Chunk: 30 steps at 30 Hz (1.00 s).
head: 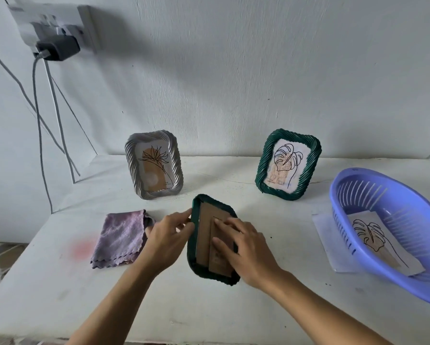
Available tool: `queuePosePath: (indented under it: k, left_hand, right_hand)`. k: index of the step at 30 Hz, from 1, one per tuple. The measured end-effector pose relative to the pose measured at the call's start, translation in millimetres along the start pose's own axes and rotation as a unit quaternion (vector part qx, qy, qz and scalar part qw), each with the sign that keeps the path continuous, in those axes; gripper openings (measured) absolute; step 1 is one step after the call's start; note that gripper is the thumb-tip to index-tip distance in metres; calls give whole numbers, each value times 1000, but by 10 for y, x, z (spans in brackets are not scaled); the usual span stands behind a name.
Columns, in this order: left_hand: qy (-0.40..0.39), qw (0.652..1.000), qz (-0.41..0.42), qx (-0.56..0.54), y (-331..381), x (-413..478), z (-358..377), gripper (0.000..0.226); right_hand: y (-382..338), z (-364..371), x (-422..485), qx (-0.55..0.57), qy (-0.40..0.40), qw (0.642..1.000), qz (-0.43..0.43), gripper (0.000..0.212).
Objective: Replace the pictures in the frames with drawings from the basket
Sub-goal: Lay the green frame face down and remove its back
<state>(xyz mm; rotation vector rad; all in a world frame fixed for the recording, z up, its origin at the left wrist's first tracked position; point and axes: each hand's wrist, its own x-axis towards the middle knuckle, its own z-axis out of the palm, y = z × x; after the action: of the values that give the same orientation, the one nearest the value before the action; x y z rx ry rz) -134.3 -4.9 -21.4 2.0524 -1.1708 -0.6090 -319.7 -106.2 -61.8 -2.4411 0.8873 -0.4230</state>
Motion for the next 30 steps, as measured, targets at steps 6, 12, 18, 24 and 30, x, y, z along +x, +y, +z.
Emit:
queuePosePath:
  k: [6, 12, 18, 24, 30]
  left_hand:
    - [51, 984, -26, 170, -279, -108, 357, 38]
    - [108, 977, -18, 183, -357, -93, 503, 42]
    - [98, 978, 6, 185, -282, 70, 578, 43]
    - [101, 969, 33, 223, -375, 29, 725, 59]
    - [110, 967, 40, 226, -342, 48, 726, 59]
  right_hand:
    - [411, 128, -69, -62, 38, 994, -80, 44]
    - [470, 103, -42, -32, 66, 993, -90, 42]
    - [593, -23, 124, 31, 66, 994, -85, 56]
    - [705, 86, 229, 45, 161, 986, -21, 44]
    - [717, 184, 273, -77, 160, 984, -25, 43]
